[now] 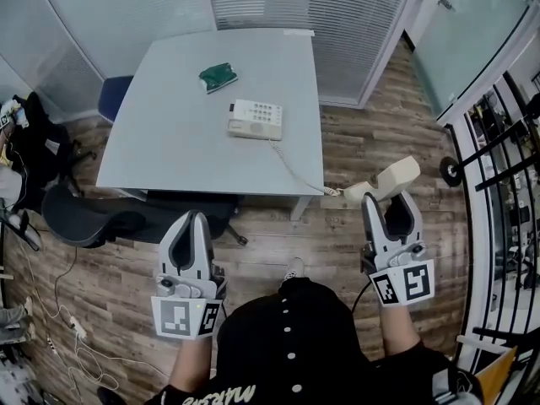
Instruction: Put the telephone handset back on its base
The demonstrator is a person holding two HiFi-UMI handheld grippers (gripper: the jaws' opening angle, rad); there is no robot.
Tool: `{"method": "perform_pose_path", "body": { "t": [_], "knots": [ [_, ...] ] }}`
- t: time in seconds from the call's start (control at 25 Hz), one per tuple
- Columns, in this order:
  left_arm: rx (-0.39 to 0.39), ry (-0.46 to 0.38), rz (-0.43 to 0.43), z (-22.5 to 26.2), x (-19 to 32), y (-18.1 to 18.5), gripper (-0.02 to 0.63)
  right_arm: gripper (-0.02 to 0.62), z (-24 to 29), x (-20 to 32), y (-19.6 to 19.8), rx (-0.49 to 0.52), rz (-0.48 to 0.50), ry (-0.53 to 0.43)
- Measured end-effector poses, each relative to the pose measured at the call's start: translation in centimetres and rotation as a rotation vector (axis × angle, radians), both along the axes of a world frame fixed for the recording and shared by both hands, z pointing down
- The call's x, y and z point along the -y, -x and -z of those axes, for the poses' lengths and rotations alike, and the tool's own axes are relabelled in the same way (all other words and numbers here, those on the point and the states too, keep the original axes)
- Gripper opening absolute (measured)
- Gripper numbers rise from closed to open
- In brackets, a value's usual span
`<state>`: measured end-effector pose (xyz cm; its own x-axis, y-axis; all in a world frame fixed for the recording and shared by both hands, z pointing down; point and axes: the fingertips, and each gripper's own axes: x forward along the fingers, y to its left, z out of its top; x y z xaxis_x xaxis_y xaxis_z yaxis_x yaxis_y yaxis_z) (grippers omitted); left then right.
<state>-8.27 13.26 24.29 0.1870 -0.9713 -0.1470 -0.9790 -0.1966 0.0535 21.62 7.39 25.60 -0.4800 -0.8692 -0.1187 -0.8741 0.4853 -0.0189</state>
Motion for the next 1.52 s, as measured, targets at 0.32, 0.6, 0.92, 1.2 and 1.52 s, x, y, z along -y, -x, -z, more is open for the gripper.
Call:
{"method": "perform_pose_path", "body": {
  "t": [0.32,0.6,0.92,1.2,1.52],
  "knots": [
    [0.004,0.028,0.019,-0.6,4.1,-1.5,0.017,0.227,-0.4,4.6,-0.9,0.008,0.031,0.014],
    [0.006,0.037,0.049,-1.1,7.1,-2.6,0.017,0.227,-1.4,8.3,-2.0,0.015,0.056,0.033],
    [-0.008,0.063,0.083,-2.2,8.1,-3.9,0.017,0.227,-2.6,10.6,-2.4,0.024,0.088,0.064],
    [-0.009,0.091,0.098,-3.0,8.3,-3.5,0.017,0.225,-3.2,11.3,-2.5,0.023,0.09,0.085],
    [-0.016,0.1,0.065,-3.9,10.3,-2.4,0.017,0.225,-3.9,12.3,-1.0,0.012,0.076,0.1]
  ]
}}
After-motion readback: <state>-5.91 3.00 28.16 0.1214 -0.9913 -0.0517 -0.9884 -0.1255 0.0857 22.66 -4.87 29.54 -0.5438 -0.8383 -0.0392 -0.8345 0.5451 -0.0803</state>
